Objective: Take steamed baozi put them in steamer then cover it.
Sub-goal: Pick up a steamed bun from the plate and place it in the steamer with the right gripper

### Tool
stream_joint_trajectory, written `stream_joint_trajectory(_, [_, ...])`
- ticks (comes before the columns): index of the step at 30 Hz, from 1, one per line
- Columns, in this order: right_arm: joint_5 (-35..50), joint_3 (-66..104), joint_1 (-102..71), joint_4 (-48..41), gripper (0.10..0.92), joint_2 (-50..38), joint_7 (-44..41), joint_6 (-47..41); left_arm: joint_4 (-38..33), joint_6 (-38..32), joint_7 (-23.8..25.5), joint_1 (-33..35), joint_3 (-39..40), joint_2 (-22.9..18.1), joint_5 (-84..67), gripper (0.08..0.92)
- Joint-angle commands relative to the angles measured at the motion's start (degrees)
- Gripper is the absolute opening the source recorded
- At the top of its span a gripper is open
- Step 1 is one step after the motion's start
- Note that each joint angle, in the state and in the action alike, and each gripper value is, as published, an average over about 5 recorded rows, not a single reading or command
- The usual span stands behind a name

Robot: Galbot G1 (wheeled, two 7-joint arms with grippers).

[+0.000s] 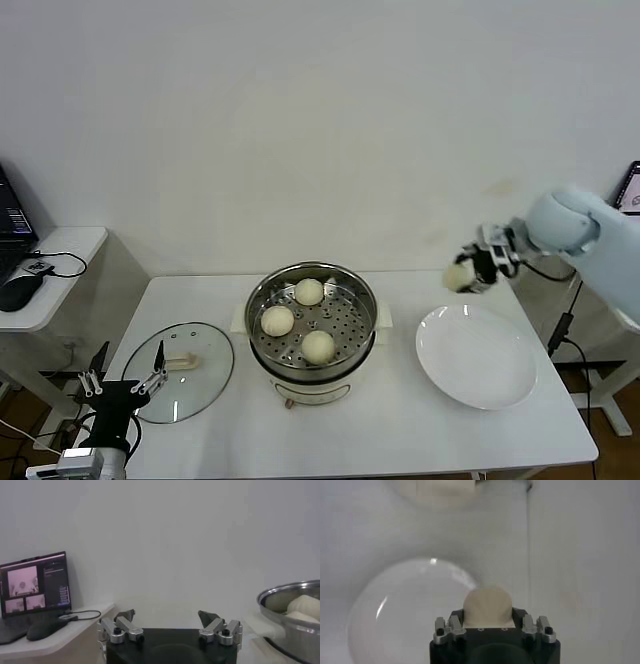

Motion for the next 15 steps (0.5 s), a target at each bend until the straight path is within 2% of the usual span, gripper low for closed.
stream_joint_trajectory(1, [20.1,-14.8,16.9,5.4,0.602,14.6,7.3,-11.6,-0.3,0.0,0.0,-0.1,0.0,-0.4,0.0,0.823])
stream_joint_trajectory(7, [23.5,-14.6,12.3,2.1,0.605,22.3,10.9,-13.3,-0.5,0.0,0.0,-0.2,-0.2,-0.8,0.0,0.823])
stream_joint_trajectory(15, [17.6,-15.2,4.6,-4.3,0.608,27.4,10.1,-12.1,-0.8,0.0,0.0,0.0,-0.4,-1.1,0.0,0.823])
